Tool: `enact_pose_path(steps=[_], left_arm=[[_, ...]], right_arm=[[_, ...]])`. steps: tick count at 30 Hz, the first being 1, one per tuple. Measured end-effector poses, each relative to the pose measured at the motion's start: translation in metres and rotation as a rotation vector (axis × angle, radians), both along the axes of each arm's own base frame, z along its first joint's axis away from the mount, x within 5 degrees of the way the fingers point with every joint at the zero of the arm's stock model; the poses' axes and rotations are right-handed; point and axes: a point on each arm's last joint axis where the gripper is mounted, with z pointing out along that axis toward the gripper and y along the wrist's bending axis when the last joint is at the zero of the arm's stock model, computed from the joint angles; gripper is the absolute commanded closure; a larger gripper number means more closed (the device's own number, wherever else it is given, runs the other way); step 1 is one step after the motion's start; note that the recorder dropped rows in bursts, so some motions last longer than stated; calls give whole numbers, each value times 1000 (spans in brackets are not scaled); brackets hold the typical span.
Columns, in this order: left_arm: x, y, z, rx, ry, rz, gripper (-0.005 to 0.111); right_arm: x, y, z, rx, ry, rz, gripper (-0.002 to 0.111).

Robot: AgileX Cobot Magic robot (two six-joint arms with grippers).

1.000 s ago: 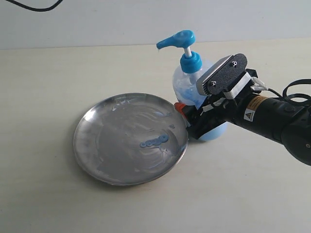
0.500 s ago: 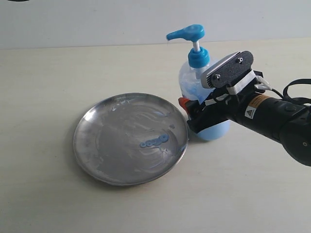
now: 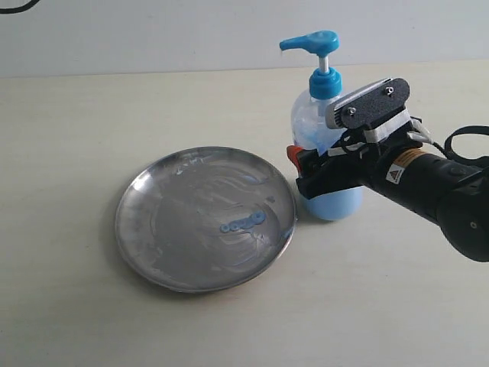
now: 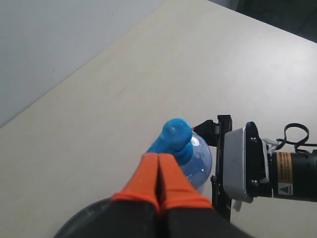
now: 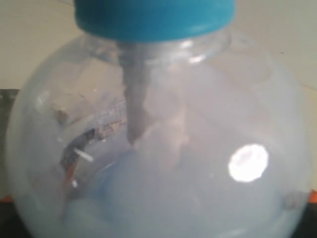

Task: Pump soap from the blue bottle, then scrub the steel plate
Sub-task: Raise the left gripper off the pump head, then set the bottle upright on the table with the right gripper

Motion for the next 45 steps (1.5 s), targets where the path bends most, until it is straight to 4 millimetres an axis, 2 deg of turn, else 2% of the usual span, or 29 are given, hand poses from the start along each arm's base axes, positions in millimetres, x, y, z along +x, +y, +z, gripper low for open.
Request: enact_pose_path(steps=[11,23,34,36,39,45], left_arm=[[-14,13,3,-7,7,10,107],[-28,25,-13,23,46,17,107],[-30,28,-29,46,81,25,107],[-30,28,-28,43,78,26,107],[-30,28,-28,42,77,26,107],[-30,27,-28,41,76,27,107]], right_arm=[[4,-6,-4,55,4,-105,108],[7,-6,-9,128,15,-150,108],[7,-6,-9,130,23,-148,108],[7,-6,-9,129,26,-148,104],[8,-6,-9,128,30,-148,92],[7,-6,-10,119,34,-146,53]])
